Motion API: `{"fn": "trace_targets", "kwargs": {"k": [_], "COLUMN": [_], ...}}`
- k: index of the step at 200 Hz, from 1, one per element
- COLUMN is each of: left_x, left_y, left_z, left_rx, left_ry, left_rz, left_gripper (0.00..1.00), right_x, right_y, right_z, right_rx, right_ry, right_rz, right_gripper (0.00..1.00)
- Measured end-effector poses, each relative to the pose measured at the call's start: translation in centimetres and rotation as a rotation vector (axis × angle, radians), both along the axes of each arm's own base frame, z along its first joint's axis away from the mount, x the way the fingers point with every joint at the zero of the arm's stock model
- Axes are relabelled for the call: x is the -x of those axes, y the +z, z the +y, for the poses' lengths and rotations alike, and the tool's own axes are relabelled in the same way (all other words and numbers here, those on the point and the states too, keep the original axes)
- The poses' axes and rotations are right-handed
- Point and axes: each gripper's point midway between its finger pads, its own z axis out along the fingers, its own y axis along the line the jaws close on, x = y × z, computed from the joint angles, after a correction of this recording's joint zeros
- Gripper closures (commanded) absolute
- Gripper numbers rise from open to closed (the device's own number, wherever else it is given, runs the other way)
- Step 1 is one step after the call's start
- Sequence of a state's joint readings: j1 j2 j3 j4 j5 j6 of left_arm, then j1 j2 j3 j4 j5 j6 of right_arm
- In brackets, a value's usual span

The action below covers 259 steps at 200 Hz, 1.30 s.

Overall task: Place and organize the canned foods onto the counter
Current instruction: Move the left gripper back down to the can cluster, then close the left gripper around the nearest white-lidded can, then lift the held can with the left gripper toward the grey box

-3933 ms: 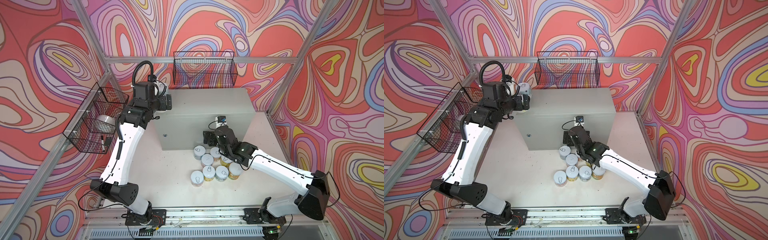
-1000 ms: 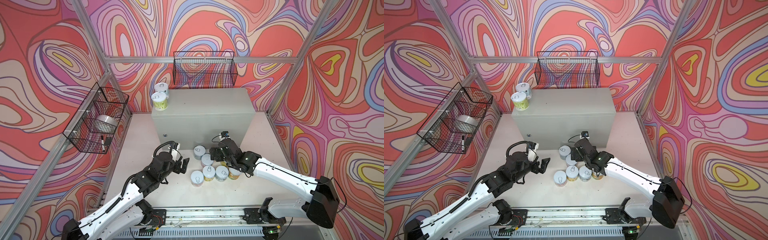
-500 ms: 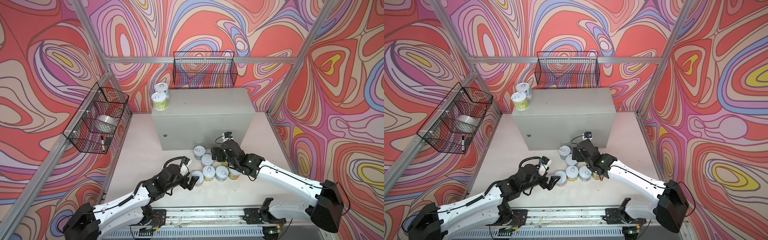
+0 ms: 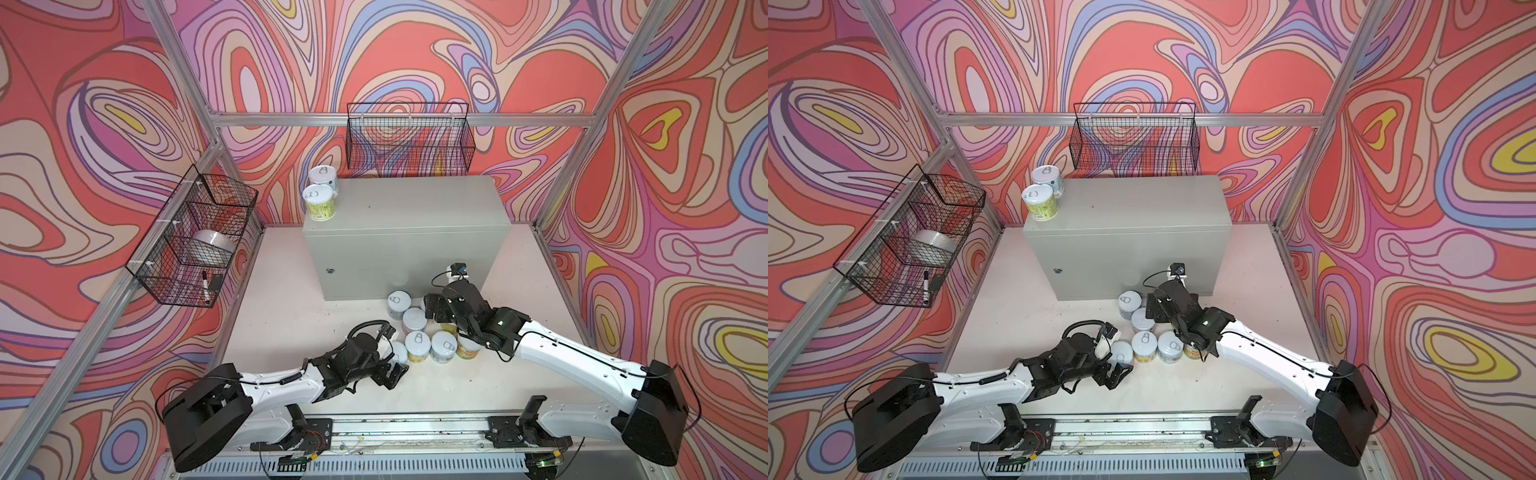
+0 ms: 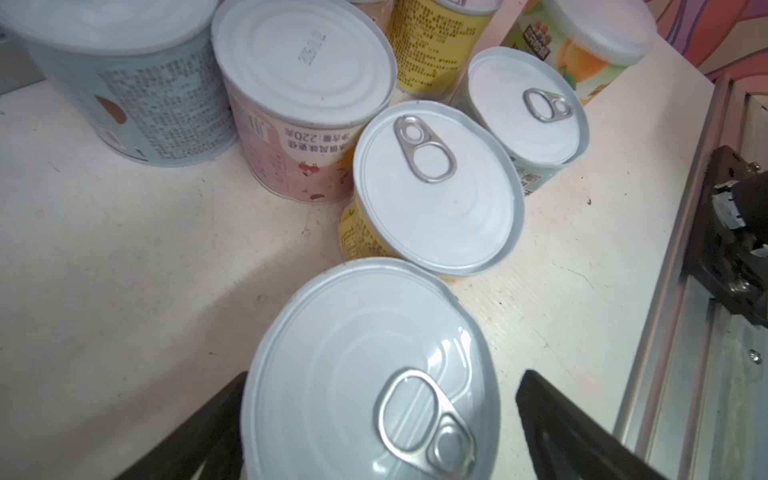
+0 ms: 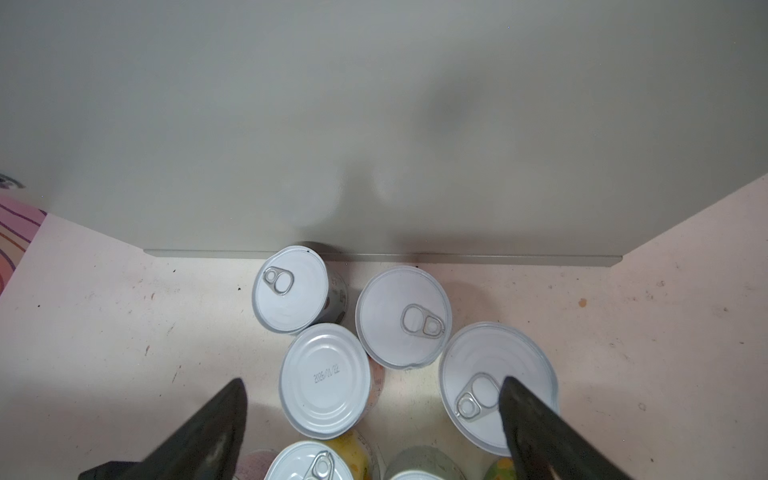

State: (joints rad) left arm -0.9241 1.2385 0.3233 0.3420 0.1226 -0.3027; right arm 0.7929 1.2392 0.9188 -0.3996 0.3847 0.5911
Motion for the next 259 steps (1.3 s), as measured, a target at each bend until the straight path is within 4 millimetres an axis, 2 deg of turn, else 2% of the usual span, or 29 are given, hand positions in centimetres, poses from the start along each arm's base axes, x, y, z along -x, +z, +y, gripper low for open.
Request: {"fn": "trace_targets", "kwargs": {"k": [48, 78, 114, 184, 220, 240, 259], "left_x": [-0.7, -1.0, -1.7, -2.8, -3.0, -3.2, -3.6], "left_y": [-0.9, -1.9, -2.4, -2.3, -2.3, -2.3, -2.2], "left_z": [0.4, 0.5, 0.0, 0.1, 0.1, 0.1, 0.0], "left_rx": [-0.004, -0.020, -0.037, -0.058, -0.063, -0.068, -0.074], "left_ry": [0.047, 0.062, 0.074, 0.118, 0.131, 0.138, 0.148], "left_rz": [-0.025, -0.024, -0.027, -0.049, -0.052, -0.054, -0.058], "left_gripper": [0.01, 0.11, 0.18, 0.06, 0.09, 0.16, 0.18], "right_x": [0.0, -0.2, -0.2, -0.3, -0.5, -0.5, -0.6], "right_y": [0.0, 0.1, 0.1, 0.0, -0.5, -0.7, -0.8], "right_z": [-0.1, 0.0, 0.0, 0.2, 0.3, 0.4, 0.5], "right_rx": [0.004, 0.006, 0.007, 0.004, 0.017, 0.021, 0.018], "right_ry": [-0.004, -0.006, -0.006, -0.006, -0.004, -0.004, -0.002], "right_rz": [-0.001, -0.001, -0.002, -0.002, 0.009, 0.012, 0.012], "right_gripper": [0.03, 0.03, 0.04, 0.04, 0.04, 0.04, 0.05]}}
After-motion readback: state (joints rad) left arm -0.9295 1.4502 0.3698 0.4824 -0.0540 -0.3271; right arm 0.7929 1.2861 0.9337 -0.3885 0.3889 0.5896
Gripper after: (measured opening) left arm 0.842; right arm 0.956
